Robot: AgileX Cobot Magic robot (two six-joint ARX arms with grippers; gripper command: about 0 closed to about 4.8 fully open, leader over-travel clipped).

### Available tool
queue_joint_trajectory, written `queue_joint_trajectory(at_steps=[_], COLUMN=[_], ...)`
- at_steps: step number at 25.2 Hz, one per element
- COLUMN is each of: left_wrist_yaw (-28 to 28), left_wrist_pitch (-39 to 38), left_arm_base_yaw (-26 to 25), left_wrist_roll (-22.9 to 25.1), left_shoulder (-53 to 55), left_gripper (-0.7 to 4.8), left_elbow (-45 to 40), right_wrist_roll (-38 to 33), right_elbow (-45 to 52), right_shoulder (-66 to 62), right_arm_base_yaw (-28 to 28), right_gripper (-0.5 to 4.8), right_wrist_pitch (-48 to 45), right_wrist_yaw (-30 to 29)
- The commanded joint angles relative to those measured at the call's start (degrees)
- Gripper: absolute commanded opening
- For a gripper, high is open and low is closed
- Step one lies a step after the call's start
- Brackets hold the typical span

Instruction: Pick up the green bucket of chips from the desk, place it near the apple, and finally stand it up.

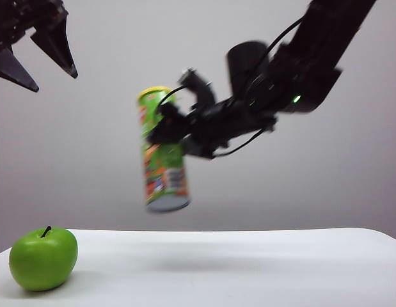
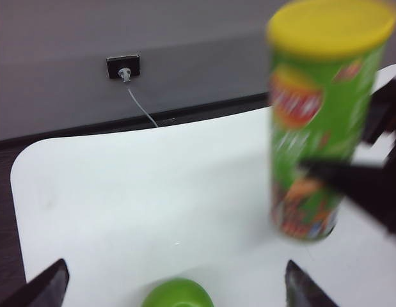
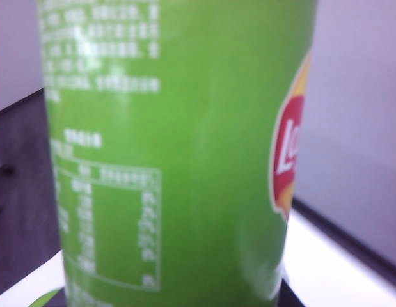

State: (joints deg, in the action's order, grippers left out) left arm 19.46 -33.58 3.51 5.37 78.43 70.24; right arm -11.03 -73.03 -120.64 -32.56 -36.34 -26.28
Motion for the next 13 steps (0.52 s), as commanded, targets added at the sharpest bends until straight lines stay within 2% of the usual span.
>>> queue_joint_trajectory(at_steps=[1, 5, 8, 11, 13], left_wrist_yaw=[2.9, 7.0, 9.4, 12.1, 12.5], left_wrist_pitch=[3.5, 4.5, 5.6, 7.0, 8.1], left_arm_base_yaw=[-1.7, -4.3, -6.8, -8.6, -8.6], left_wrist_roll=[0.2, -0.4, -1.3, -2.2, -2.4], left_shoulder=[-0.2, -0.2, -0.2, -0.2, -0.2], left_gripper=[4.35, 4.34, 4.34, 4.34, 4.34], left_elbow=[-2.2, -2.2, -2.2, -2.2, -2.2], right_wrist_roll=[1.1, 4.8, 9.8, 8.9, 6.6], right_elbow=[0.1, 0.2, 0.3, 0.3, 0.4], right_shoulder=[-5.1, -6.0, -6.3, -8.2, -9.9], right_arm_base_yaw=[-5.1, -6.7, -6.7, -6.1, -6.3], right_gripper=[2.86, 2.82, 2.82, 2.81, 2.8], right_wrist_pitch=[-11.7, -18.3, -19.5, -22.3, -24.2], right_wrist_yaw=[-1.5, 4.9, 6.7, 7.6, 10.3])
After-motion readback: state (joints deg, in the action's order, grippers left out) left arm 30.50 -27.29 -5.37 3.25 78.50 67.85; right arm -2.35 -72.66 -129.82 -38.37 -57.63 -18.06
